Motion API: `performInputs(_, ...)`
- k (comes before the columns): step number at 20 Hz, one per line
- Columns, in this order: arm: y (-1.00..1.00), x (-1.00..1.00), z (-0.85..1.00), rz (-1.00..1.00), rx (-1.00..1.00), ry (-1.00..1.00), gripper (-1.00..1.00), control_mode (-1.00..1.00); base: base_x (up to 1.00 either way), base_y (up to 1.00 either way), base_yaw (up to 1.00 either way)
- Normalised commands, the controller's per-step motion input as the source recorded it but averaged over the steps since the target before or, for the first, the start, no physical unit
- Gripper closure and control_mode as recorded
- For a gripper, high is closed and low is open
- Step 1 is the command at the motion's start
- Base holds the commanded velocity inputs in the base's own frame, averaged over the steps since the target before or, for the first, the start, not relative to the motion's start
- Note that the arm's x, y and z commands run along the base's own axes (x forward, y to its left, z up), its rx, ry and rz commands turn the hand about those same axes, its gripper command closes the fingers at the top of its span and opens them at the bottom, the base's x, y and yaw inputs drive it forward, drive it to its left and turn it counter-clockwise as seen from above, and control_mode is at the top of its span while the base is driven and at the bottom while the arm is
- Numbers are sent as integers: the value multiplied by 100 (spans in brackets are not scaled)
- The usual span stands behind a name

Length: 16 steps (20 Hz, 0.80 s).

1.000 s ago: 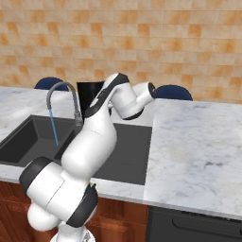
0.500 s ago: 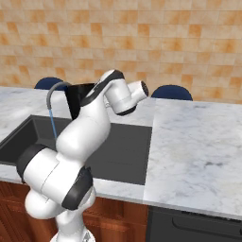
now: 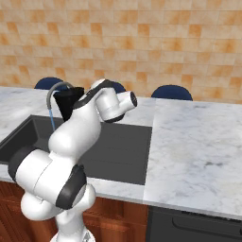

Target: Turn on the sink faucet and place the jug under the water for a few seconds to fill it up.

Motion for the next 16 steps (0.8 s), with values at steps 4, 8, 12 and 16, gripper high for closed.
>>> performInputs(4,65,0,-26,0,0,-4,100,-100,0,0,0)
performInputs(8,55,0,-28,2,0,0,100,-100,0,0,0)
performInputs(12,43,0,-34,6,2,-1,100,-100,0,0,0)
performInputs(16,26,0,-42,11,3,-5,100,-100,0,0,0)
